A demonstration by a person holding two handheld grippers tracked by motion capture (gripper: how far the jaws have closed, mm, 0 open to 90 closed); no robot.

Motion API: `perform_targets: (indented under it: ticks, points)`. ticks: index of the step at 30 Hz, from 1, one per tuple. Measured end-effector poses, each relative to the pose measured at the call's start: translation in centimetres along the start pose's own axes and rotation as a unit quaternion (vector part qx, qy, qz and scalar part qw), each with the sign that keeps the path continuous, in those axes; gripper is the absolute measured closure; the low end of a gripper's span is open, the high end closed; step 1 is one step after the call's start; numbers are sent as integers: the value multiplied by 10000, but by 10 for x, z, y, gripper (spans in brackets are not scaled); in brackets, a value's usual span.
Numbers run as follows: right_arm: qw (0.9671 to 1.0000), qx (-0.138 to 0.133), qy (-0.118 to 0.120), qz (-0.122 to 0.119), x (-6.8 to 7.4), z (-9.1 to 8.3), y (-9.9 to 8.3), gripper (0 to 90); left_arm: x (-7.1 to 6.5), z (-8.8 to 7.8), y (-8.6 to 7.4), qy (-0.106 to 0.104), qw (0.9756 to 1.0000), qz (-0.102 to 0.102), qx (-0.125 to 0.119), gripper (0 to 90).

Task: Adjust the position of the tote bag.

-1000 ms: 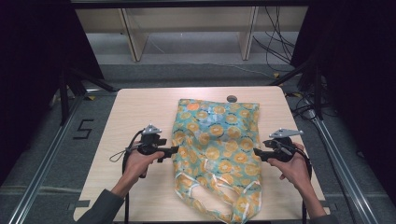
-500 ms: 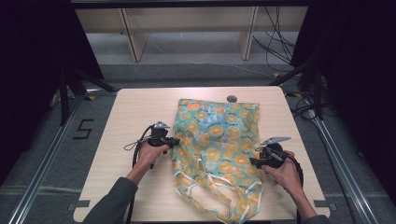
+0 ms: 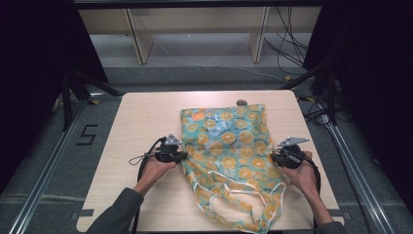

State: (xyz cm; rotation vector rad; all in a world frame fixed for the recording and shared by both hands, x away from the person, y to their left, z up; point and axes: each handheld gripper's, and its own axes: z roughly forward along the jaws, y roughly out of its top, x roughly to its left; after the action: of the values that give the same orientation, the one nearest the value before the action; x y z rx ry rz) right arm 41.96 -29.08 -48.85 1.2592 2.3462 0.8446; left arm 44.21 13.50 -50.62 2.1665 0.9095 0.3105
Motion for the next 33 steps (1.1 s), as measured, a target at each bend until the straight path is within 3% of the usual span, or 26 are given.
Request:
perform_targets:
  ticks: [6, 7, 8, 9, 10, 11, 12, 13, 14, 15, 16, 17, 18, 19, 20, 21, 23, 24, 25, 27, 29, 33]
  points:
    - [9999, -13, 34, -116, 4, 1, 2, 900, -8, -9, -6, -22, 9996, 267, 79, 888]
    - [9999, 43, 97, -25, 6, 1, 2, 900, -9, -11, -8, -55, 9997, 214, 92, 888]
    - [9998, -174, 93, -98, 7, 5, 0, 900, -8, -12, -9, -65, 9998, 146, 80, 888]
    - [9999, -91, 90, -108, 9, 4, 0, 900, -8, -13, -10, -34, 9999, 150, 68, 888]
    - [9997, -213, 135, -57, 11, 5, -1, 900, -8, -15, -11, -29, 9997, 211, 92, 888]
    - [9998, 63, 191, -75, 12, 0, 1, 900, -8, -16, -13, -39, 9997, 197, 99, 888]
    - [9995, -181, 153, -219, 13, 3, -1, 900, -7, -17, -14, -35, 9997, 202, 115, 888]
    - [9997, -133, 182, -126, 16, 1, -1, 900, -7, -18, -15, -50, 9997, 212, 116, 888]
    - [9996, -113, 176, -194, 16, 0, -2, 900, -8, -19, -16, -51, 9998, 171, 121, 888]
    - [9997, -75, 226, -115, 18, -1, -2, 900, -10, -20, -17, -18, 9997, 208, 116, 887]
    - [9995, 8, 259, -182, 17, -3, -2, 900, -12, -22, -17, -43, 9995, 281, 143, 887]
    - [9993, -210, 252, -169, 19, 2, -5, 900, -13, -23, -17, -22, 9993, 333, 152, 886]
    - [9993, 27, 316, -195, 19, -3, -5, 900, -14, -25, -17, 5, 9990, 410, 185, 883]
    - [9992, -69, 335, -189, 21, -2, -7, 896, -13, -27, -18, -28, 9988, 469, 166, 872]
    - [9992, -201, 319, -158, 23, -1, -8, 887, -13, -28, -19, 6, 9994, 315, 145, 837]
    - [9990, 52, 389, -209, 23, -6, -7, 864, -13, -30, -20, 185, 9993, 275, 142, 758]
    - [9991, -226, 350, -100, 25, -6, -7, 786, -14, -38, -20, 403, 9985, 340, 126, 613]
    - [9992, -145, 334, -140, 24, -10, -6, 748, -16, -45, -19, 465, 9982, 377, 48, 568]
    - [9993, -149, 317, -115, 25, -14, -4, 694, -22, -51, -17, 536, 9980, 218, -247, 537]
    - [9985, -400, 349, -117, 28, -22, -2, 613, -28, -64, -13, 558, 9973, 262, -401, 481]
    - [9978, -561, 337, -129, 34, -31, 0, 566, -41, -76, -7, 385, 9971, 230, -615, 435]
    - [9963, -696, 453, -226, 49, -44, 0, 518, -71, -85, 1, -241, 9952, 510, -800, 394]
